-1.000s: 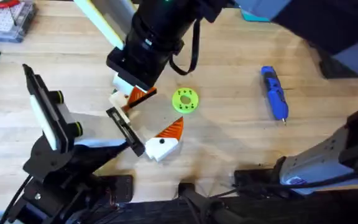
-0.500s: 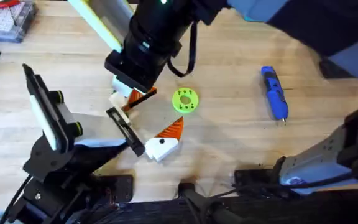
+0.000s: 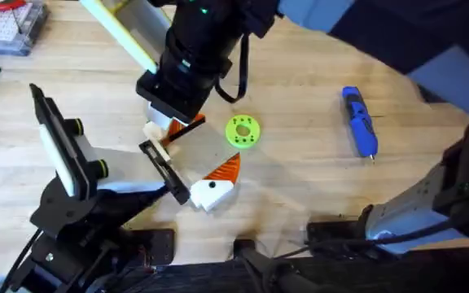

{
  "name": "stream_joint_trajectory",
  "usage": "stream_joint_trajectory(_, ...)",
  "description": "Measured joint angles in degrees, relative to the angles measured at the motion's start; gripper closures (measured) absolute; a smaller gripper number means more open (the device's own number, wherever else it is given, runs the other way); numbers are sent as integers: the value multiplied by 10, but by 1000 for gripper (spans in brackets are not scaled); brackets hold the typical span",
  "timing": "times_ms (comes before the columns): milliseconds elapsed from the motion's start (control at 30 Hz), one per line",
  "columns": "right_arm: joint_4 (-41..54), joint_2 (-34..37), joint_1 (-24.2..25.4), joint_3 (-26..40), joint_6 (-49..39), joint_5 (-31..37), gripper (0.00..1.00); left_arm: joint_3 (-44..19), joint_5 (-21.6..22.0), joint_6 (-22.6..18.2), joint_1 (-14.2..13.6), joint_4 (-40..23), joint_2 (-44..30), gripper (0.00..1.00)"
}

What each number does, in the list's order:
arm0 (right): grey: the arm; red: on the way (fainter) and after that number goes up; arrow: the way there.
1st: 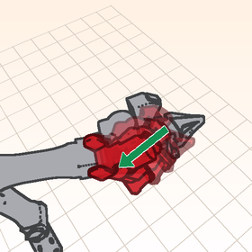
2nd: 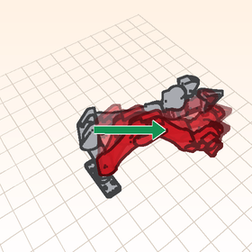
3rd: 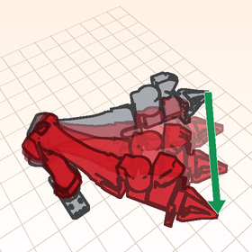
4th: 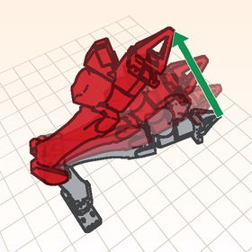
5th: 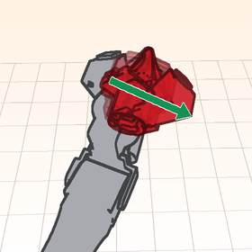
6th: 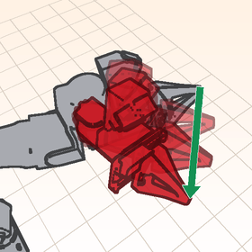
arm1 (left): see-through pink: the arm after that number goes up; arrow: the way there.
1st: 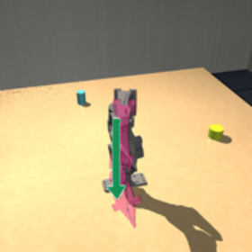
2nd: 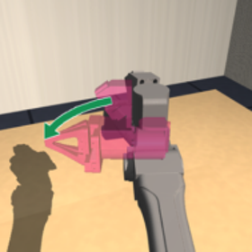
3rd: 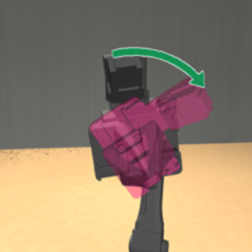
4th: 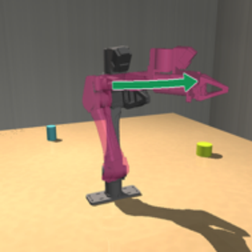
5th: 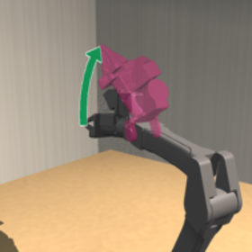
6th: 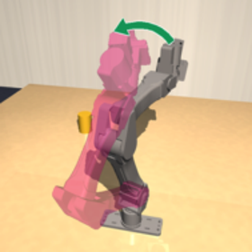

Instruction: Pick up the gripper from the table and insert it into the empty holder that is missing its gripper. Then pick up a screw, insert it into the mounting hole, and use the screwdriver to tighten it. Finally, clean up the table by picking up the vegetable and placing it into the bucket.

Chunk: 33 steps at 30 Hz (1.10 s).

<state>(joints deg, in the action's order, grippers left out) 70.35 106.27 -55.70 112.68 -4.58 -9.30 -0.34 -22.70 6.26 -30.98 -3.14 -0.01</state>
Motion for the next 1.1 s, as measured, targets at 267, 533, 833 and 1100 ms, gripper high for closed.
stream_joint_trajectory(267,0,21,-4,0,0,0,992,0,0,2,0,0,0,10)
stream_joint_trajectory(533,0,21,-4,0,0,-1,741,0,0,2,0,0,0,10)
stream_joint_trajectory(833,2,19,18,0,-2,15,12,0,4,6,0,0,0,9)
stream_joint_trajectory(1100,16,-34,97,0,-3,22,12,0,4,6,0,0,0,10)
